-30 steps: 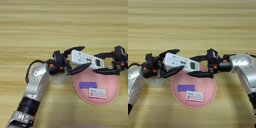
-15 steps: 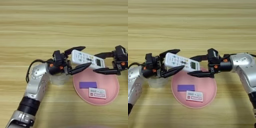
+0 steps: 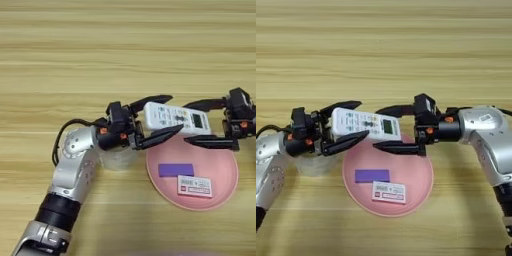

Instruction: Move the objects on the table

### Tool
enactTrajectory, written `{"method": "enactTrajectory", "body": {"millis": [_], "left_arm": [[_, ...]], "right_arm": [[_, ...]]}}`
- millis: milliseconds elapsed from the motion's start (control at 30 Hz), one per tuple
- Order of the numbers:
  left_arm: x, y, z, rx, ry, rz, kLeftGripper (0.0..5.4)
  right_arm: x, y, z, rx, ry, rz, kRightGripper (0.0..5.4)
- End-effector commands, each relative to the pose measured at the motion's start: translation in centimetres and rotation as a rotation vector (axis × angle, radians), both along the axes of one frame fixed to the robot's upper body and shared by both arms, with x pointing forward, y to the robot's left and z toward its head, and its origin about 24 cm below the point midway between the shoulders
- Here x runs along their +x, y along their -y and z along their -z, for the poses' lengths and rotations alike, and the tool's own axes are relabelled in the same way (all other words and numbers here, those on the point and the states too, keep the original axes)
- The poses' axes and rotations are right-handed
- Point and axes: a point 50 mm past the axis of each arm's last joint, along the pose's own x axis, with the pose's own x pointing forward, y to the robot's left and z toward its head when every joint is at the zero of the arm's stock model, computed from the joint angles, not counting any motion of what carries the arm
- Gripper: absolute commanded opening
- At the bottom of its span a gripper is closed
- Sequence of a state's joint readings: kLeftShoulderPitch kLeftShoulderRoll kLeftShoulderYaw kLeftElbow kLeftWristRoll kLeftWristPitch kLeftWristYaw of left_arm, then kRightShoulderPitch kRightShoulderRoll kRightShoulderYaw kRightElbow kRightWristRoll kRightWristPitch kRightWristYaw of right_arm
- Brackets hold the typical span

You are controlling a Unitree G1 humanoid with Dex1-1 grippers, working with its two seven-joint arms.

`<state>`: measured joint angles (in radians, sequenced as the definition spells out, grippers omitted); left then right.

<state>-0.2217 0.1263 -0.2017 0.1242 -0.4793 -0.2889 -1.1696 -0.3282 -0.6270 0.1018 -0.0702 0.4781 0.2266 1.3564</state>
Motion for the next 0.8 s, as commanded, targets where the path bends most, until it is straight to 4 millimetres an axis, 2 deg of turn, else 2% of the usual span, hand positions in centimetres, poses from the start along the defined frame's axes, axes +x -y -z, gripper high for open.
{"method": "enactTrajectory", "body": {"millis": [33,267,600,800], "left_arm": [[0.3,-0.1,-0.2,-0.003,0.015,-0.015,2.93],[0.3,-0.1,-0.2,-0.004,0.015,-0.017,2.86],[0.4,-0.2,-0.2,-0.003,0.015,-0.025,2.86],[0.8,-0.5,-0.1,0.000,0.012,-0.047,2.86]], "right_arm": [[0.2,0.0,-0.4,0.009,0.010,-0.004,4.58],[0.2,0.0,-0.4,0.009,0.011,-0.003,5.39],[0.4,-0.1,-1.0,0.070,0.044,0.023,5.40],[1.2,0.3,-2.0,0.188,0.107,0.144,5.40]]}}
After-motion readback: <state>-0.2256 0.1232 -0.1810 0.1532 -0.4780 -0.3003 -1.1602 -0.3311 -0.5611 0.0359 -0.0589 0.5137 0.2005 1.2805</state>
